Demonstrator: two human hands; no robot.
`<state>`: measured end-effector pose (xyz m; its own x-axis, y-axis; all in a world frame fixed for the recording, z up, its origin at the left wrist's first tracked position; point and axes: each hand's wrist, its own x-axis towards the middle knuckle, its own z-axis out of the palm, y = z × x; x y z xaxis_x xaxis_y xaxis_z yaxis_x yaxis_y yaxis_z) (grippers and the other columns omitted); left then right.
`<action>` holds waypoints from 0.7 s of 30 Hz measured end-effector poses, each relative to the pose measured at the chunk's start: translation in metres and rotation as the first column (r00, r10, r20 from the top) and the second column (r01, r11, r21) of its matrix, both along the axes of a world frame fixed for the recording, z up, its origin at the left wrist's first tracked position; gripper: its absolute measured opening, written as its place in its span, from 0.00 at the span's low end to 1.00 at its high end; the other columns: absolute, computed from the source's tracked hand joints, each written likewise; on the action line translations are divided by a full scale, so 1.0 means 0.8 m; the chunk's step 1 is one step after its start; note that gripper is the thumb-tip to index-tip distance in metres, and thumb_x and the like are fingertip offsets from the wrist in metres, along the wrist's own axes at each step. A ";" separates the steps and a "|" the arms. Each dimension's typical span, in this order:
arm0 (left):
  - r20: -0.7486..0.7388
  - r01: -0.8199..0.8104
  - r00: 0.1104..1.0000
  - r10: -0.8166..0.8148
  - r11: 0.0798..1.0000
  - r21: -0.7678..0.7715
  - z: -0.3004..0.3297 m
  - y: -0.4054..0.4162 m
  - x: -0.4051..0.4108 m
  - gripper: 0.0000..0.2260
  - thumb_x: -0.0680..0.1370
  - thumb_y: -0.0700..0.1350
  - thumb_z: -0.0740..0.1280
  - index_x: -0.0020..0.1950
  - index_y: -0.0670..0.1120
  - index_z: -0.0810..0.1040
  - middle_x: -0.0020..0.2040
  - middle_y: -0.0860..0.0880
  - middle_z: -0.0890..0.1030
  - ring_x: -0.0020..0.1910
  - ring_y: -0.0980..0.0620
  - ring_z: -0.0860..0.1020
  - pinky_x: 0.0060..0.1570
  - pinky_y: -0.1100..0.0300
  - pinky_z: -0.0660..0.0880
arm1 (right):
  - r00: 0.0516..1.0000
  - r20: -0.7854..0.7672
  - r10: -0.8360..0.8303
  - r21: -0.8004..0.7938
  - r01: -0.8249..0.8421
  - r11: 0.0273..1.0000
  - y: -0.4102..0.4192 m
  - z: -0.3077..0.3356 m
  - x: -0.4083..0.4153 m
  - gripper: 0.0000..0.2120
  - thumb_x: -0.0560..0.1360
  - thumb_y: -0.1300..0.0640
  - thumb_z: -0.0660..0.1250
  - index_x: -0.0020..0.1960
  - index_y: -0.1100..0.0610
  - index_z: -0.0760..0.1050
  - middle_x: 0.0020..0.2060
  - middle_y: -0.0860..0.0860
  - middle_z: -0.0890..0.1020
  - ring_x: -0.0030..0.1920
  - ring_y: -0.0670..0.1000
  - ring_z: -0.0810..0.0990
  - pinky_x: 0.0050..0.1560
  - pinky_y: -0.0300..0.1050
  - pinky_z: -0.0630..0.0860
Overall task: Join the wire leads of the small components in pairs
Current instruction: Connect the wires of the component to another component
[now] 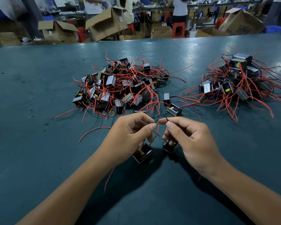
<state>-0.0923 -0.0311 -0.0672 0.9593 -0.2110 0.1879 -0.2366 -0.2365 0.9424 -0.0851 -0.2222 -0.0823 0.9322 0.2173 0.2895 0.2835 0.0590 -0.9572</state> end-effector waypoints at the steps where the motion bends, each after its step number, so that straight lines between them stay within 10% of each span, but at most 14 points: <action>1: -0.002 -0.002 1.000 0.002 1.000 -0.005 0.001 0.000 0.000 0.04 0.81 0.42 0.68 0.48 0.45 0.80 0.34 0.47 0.83 0.23 0.53 0.70 0.24 0.66 0.68 | 1.000 -0.007 -0.004 -0.003 0.004 1.000 0.001 0.000 -0.001 0.10 0.80 0.64 0.64 0.52 0.55 0.83 0.32 0.50 0.81 0.35 0.47 0.80 0.35 0.37 0.76; 21: 0.001 -0.056 0.998 0.056 0.997 -0.049 0.000 -0.019 -0.012 0.06 0.80 0.44 0.70 0.43 0.48 0.82 0.32 0.46 0.83 0.23 0.52 0.73 0.23 0.62 0.72 | 0.997 -0.063 -0.050 0.076 0.055 0.996 0.010 0.001 -0.008 0.05 0.78 0.61 0.68 0.45 0.54 0.81 0.30 0.46 0.76 0.32 0.46 0.74 0.33 0.37 0.73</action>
